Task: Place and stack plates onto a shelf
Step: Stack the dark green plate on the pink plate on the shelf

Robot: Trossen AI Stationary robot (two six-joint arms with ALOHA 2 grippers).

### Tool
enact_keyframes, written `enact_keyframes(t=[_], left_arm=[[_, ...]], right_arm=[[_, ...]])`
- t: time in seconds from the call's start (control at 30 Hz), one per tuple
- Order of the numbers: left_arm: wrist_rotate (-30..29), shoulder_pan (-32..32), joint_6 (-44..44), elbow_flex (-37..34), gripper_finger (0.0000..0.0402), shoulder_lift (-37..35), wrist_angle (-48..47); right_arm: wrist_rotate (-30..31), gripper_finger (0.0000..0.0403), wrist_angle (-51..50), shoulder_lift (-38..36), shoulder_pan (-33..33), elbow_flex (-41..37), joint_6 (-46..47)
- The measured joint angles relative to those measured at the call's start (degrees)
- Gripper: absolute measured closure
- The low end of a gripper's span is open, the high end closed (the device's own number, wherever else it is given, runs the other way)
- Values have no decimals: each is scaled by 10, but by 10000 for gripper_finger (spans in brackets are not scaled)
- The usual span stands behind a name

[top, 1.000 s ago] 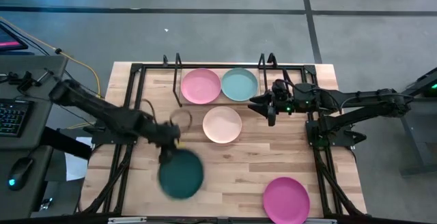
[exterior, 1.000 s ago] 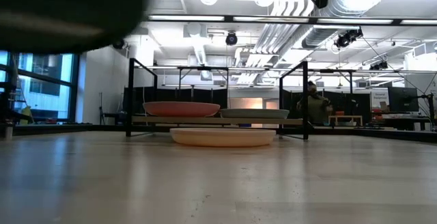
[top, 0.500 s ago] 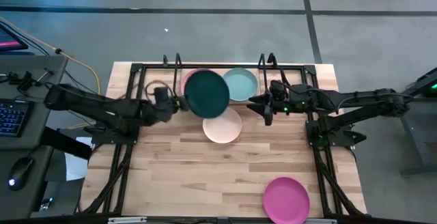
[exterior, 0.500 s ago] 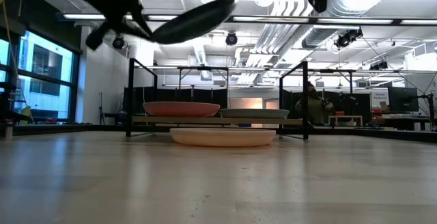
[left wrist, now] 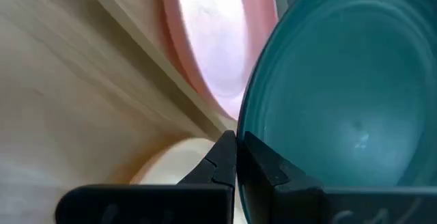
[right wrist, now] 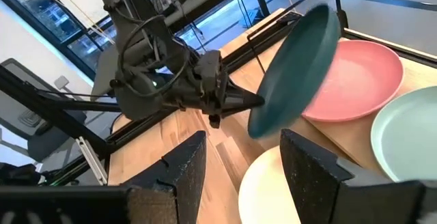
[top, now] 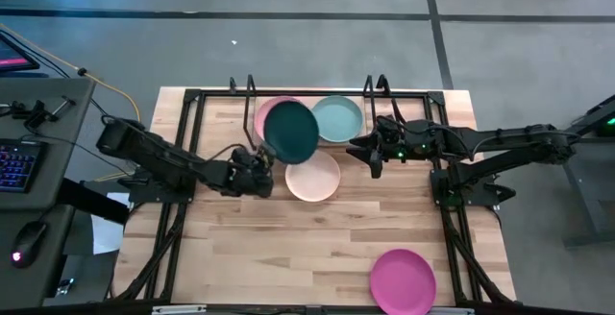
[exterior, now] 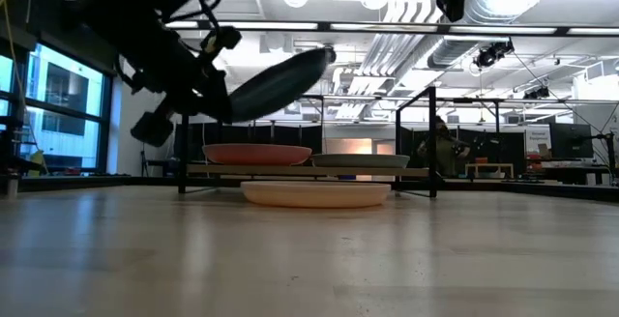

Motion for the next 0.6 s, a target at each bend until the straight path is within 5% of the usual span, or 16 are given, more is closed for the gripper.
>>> enact_keyframes(t=[0.6], left_arm=[[41,143,52,0,401,12,-8]], right_arm=[[0,234,-4,0,0,0,7]])
